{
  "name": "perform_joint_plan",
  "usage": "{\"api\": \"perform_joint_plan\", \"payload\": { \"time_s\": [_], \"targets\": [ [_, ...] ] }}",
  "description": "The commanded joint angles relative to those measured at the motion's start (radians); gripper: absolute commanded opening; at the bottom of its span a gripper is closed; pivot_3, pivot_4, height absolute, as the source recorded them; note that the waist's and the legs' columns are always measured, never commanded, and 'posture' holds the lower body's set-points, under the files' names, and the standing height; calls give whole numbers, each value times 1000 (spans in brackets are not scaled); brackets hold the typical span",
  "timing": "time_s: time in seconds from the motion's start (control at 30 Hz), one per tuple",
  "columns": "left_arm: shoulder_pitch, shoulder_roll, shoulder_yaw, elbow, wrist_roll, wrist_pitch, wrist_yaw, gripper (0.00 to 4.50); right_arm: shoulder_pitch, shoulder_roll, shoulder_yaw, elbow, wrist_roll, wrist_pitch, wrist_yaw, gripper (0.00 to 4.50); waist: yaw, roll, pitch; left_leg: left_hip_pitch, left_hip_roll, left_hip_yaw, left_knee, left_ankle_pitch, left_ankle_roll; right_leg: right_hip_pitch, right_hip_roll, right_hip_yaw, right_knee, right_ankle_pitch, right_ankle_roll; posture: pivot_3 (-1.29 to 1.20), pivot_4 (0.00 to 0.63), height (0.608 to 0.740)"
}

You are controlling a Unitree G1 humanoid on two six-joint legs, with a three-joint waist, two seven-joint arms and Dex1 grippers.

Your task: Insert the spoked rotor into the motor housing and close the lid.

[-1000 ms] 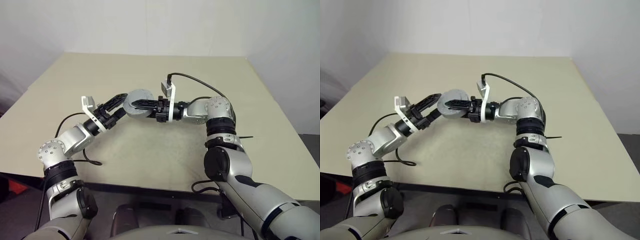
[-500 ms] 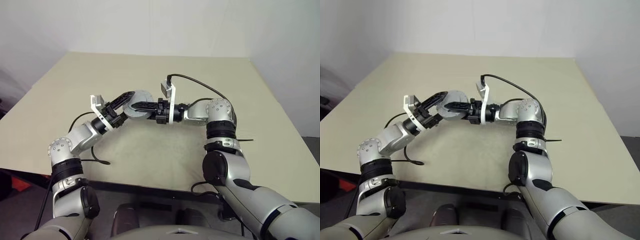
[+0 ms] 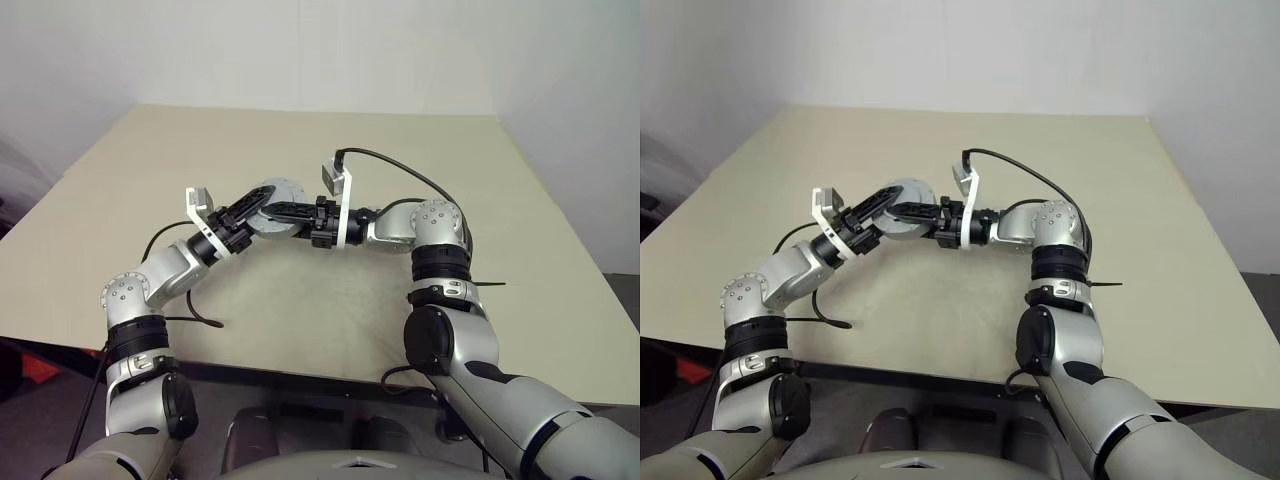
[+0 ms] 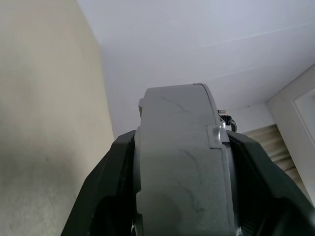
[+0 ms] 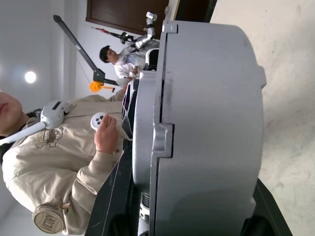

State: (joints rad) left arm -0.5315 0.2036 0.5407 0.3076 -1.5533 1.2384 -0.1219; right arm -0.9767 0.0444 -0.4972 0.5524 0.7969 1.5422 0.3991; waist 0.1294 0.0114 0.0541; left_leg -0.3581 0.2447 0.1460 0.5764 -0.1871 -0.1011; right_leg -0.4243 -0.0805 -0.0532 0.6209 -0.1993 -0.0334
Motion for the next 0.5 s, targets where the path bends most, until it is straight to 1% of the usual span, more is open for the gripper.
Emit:
{"api": "perform_joint_plan", "payload": {
  "time_s": [0.03,0.5],
  "targets": [
    [-7,17,-9,-36,-28,-17,0,2166,-17,0,1,-38,22,-19,0,2036,0,0,0,0,0,0,0,0,0,0,0,0,0,0,0,0,0,740],
    [13,45,8,-41,-26,-71,-6,2166,-1,-10,45,-28,1,-69,0,2036,-1,0,0,0,0,0,1,0,0,0,0,0,2,0,0,0,0,740]
  ]
}}
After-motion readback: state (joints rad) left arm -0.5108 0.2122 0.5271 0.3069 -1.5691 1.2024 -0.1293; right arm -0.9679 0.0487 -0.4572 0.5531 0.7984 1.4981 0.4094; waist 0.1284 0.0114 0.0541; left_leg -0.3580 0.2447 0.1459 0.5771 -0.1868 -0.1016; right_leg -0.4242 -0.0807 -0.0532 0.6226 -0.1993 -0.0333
